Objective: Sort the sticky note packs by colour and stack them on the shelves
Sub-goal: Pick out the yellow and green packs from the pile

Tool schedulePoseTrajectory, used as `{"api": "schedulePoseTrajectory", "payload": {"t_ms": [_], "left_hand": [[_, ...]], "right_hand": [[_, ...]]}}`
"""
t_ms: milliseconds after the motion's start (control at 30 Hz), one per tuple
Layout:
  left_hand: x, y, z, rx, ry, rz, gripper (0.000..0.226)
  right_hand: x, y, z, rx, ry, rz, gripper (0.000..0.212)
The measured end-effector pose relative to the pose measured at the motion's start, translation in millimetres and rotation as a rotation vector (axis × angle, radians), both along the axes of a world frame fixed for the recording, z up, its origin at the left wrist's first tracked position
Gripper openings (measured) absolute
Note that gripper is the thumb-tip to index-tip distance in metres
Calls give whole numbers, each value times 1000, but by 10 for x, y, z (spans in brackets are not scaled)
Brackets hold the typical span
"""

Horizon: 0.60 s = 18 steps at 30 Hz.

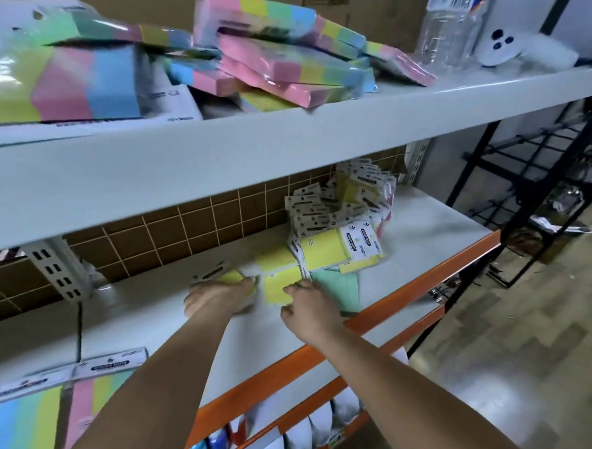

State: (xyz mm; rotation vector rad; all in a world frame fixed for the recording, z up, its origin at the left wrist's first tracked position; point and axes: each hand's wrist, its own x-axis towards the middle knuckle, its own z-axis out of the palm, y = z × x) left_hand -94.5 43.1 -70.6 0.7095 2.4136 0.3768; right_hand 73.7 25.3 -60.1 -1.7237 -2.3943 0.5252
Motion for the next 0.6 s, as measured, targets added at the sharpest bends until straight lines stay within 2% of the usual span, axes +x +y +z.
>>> {"api": "schedulePoseTrajectory", "payload": {"t_ms": [100, 300, 433, 500, 600], "left_hand": [[67, -6, 21, 1, 74, 80, 124], [206, 55, 77, -5, 149, 163, 121], [137, 70, 6, -1, 71, 153, 124], [98, 60, -50, 62, 10, 151, 106], [103, 55, -26, 215, -65, 153, 62]], "right_hand": [[69, 51, 1, -17, -34, 56, 47], [159, 166, -15, -30, -14, 121, 46], [178, 230, -4, -22, -47, 182, 43], [175, 249, 6, -27, -40, 195, 42], [159, 277, 45, -30, -3, 192, 41]]}}
